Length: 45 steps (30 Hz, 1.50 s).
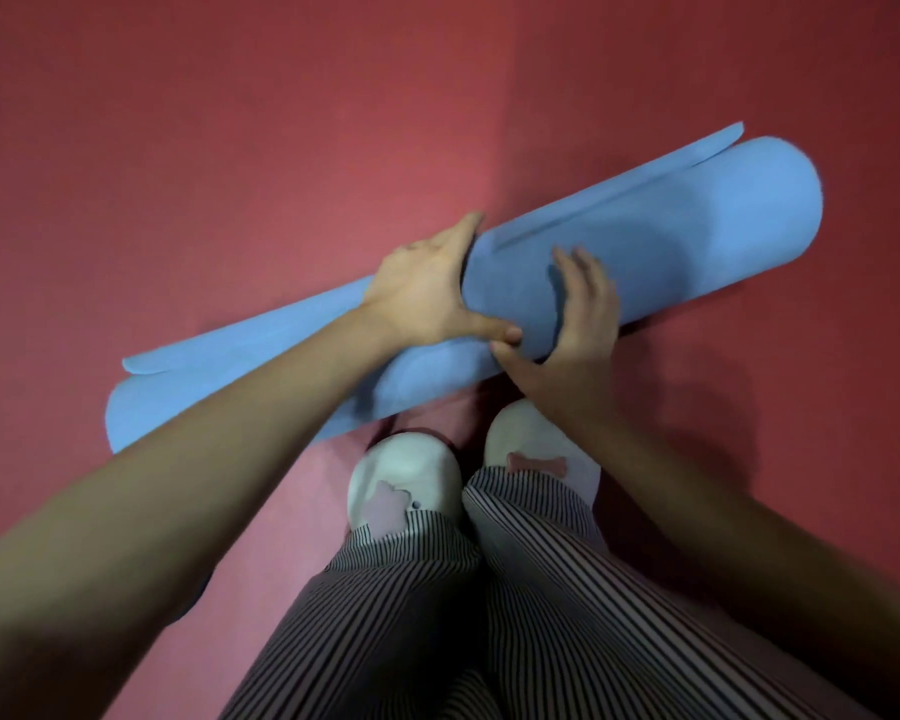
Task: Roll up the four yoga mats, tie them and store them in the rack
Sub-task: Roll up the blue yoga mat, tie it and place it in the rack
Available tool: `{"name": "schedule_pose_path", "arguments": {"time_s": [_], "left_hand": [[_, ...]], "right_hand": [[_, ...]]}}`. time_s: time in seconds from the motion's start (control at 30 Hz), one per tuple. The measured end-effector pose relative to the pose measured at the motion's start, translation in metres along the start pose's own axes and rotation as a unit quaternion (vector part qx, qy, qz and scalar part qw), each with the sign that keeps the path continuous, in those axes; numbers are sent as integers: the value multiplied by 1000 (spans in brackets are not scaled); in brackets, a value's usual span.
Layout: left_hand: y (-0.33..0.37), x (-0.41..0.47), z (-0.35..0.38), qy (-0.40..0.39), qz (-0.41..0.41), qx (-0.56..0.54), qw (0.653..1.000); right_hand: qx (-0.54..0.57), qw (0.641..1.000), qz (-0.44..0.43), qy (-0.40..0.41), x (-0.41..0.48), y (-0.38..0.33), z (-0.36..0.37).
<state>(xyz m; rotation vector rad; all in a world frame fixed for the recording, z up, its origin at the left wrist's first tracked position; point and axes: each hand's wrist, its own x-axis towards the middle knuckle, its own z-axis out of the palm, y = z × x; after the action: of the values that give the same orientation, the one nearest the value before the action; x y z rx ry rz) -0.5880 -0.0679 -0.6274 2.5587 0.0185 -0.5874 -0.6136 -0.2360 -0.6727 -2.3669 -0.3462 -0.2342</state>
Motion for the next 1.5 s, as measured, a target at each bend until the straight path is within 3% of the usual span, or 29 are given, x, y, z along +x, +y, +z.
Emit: {"name": "schedule_pose_path", "arguments": {"time_s": [0.07,0.13,0.17,0.23,0.27,0.3,0.37,0.43,0.53,0.7,0.83,1.03,1.27,1.4,1.5], "left_hand": [[1,4,-3,14,-6,13,1000],[3,2,-2,27,-11,19,999],[4,1,1,33,-10,13,999],[7,-6,7,48,-5,15,999],[9,-9,10,50,-1,29,998],[14,-12,13,42,6,67,997],[29,-14,21,5,10,187,982],[45,-12,22,-21,-16,232,972],[57,-1,19,-28,-56,198,978],[72,-1,19,-58,-78,153,983],[75,-5,7,-43,-51,97,993],[83,-28,-51,76,-28,10,997],[117,-71,-140,213,19,-101,972],[133,-103,-172,247,56,-214,943],[138,-127,-190,254,80,-327,907]], "right_hand": [[13,984,167,57,-11,-8,-7],[93,934,342,44,-22,-2,-6],[176,881,439,24,-18,2,-8],[371,725,580,-12,-6,8,-9],[429,672,604,-16,-1,11,-7],[469,642,607,-14,5,13,-4],[502,619,604,11,11,13,2],[514,610,602,40,7,11,4],[563,575,593,24,-2,13,3],[571,561,598,-36,-3,17,2],[564,580,588,1,6,0,-13],[571,632,522,43,59,-48,-54],[548,759,351,17,121,-127,-140],[484,841,231,-64,134,-164,-195],[367,913,145,-107,137,-187,-228]]}}
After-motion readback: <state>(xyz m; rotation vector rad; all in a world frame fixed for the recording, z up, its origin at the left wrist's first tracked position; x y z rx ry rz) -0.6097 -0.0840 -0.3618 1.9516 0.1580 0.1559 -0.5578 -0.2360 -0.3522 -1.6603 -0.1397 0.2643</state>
